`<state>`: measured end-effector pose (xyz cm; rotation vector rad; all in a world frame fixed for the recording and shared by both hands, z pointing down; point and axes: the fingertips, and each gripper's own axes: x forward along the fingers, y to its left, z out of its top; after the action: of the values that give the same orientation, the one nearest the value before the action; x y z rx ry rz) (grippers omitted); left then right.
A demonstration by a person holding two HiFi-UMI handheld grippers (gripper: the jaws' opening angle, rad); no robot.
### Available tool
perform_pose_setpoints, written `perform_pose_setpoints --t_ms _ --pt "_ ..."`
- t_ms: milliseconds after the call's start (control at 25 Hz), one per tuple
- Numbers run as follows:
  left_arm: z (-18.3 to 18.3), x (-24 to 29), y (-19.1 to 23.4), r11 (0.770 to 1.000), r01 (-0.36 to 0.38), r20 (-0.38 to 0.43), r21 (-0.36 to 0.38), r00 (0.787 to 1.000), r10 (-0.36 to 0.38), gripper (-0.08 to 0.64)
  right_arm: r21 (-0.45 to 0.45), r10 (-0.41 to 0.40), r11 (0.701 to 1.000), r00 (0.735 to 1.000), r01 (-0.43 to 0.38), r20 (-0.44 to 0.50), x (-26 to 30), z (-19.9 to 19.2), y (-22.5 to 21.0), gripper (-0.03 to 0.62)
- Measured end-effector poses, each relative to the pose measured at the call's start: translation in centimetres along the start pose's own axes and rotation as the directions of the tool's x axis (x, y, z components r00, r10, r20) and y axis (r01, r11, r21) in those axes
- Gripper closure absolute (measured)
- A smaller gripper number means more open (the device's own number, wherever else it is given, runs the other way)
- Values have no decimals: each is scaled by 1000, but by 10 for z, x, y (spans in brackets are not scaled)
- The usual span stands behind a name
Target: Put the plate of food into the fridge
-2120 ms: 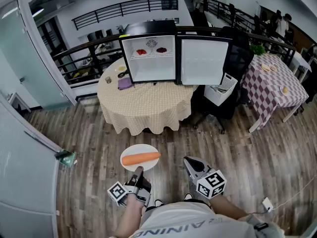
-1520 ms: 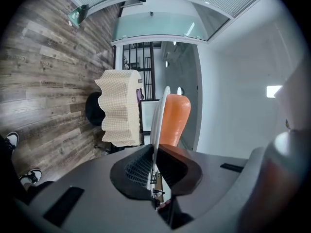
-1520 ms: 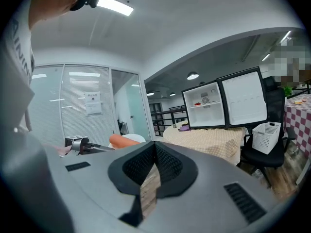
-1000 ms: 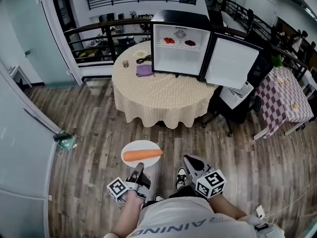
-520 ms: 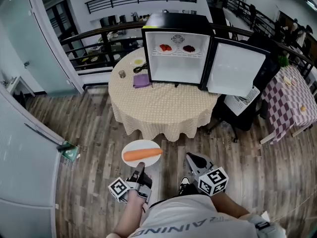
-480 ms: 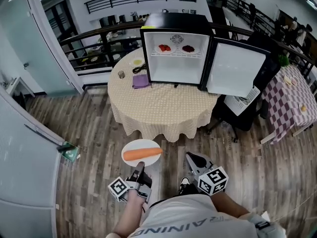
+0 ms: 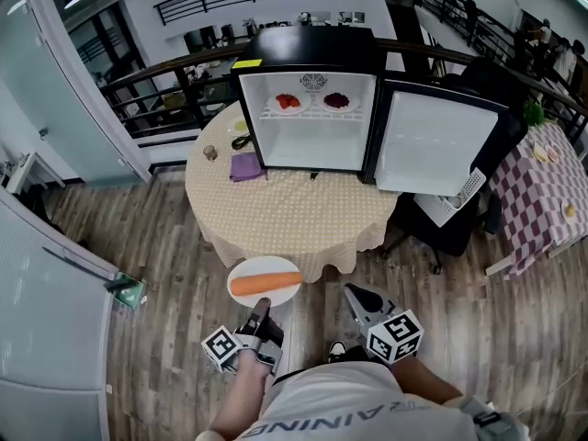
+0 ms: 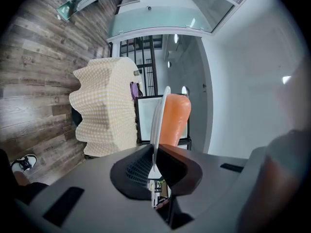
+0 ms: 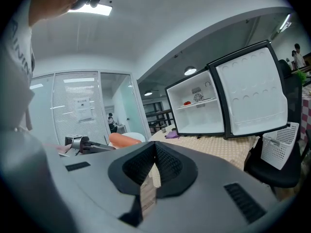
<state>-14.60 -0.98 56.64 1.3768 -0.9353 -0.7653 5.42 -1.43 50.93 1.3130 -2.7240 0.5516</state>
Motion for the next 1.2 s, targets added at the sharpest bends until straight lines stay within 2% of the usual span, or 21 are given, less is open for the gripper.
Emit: perform_pose_setpoints --t_ms 360,720,1200 --pt "-21 64 -9 1000 -2 -6 18 1000 2 534 6 3 1000 1000 -3 11 5 12 -67 572" --pt "-14 98 -4 999 -30 -17 13 999 30 534 42 -11 999 1000 11 5 15 10 -91 572" --pt "27 191 -9 1000 5 -154 -11 988 -7 534 24 -126 992 992 126 -2 75 47 -125 572"
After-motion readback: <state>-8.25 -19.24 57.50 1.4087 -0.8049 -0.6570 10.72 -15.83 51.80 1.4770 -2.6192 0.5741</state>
